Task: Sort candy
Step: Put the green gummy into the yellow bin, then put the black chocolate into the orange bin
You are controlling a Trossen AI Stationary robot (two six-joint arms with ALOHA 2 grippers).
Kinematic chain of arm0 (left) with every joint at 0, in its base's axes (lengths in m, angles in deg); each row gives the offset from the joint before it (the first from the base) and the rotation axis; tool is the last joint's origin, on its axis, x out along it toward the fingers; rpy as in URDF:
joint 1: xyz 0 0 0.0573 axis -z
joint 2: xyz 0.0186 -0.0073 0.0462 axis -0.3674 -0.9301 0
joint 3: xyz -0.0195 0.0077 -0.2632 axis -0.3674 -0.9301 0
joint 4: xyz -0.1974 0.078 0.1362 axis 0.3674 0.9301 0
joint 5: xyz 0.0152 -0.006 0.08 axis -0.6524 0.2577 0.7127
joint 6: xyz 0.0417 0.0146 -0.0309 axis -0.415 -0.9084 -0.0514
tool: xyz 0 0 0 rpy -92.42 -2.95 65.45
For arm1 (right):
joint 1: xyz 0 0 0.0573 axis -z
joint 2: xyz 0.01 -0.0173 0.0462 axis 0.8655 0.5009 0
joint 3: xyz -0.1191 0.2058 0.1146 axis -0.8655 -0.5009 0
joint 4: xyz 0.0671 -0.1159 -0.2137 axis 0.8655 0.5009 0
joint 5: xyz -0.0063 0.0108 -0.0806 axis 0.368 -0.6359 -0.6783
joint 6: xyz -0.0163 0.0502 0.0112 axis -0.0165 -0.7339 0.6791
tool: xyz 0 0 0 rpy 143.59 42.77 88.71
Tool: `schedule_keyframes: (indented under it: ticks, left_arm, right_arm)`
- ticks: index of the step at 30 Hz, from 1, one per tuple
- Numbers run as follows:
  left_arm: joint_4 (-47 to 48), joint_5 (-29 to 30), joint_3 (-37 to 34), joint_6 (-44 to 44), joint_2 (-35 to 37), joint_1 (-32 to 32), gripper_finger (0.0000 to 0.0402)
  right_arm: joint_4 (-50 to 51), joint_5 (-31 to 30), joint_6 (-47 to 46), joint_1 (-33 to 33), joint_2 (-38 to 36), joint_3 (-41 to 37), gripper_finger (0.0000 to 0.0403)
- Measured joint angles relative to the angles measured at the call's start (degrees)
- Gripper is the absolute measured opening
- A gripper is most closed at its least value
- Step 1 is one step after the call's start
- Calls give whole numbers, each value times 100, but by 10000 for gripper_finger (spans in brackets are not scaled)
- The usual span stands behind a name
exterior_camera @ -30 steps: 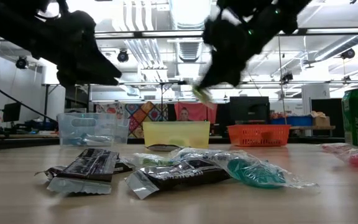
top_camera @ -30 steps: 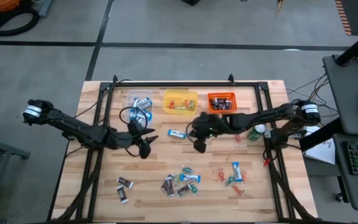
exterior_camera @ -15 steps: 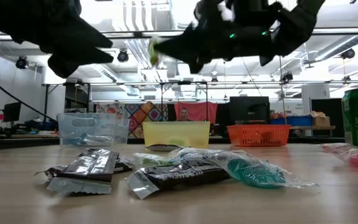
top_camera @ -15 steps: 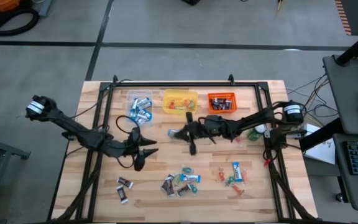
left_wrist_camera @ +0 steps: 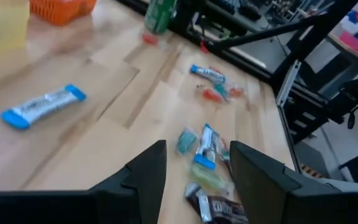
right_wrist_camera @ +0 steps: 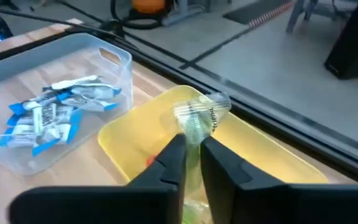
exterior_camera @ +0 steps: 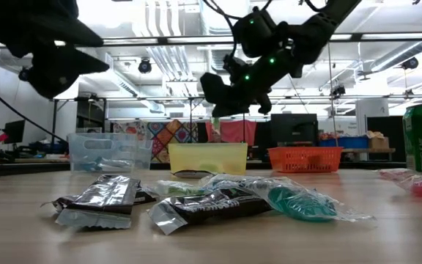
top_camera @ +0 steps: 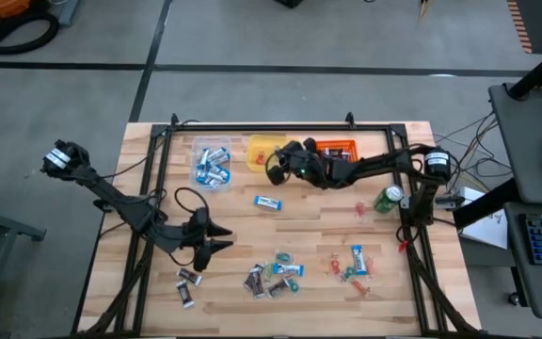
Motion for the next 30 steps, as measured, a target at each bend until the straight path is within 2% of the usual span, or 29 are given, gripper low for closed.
schedule_keyframes:
  ticks: [6, 14, 17, 22, 30]
  left_arm:
    - [688, -462, 99, 825, -13, 31, 160]
    - [3462, -1103, 1205, 1340, -339, 204, 160]
    - [4277, -1493, 1547, 1099, -551, 341, 160]
    - [4887, -2030, 1919, 469, -951, 738, 160]
    - [5763, -2555, 2186, 605, -1574, 1256, 160]
  right_arm:
    - [440, 225, -4, 23, -1, 275, 110]
    - [1012, 452, -51, 21, -7, 634, 180]
    - [1294, 512, -51, -3, -7, 771, 192]
    - [1353, 1122, -4, -92, -17, 872, 195]
    - [1377, 1200, 16, -272, -17, 858, 194]
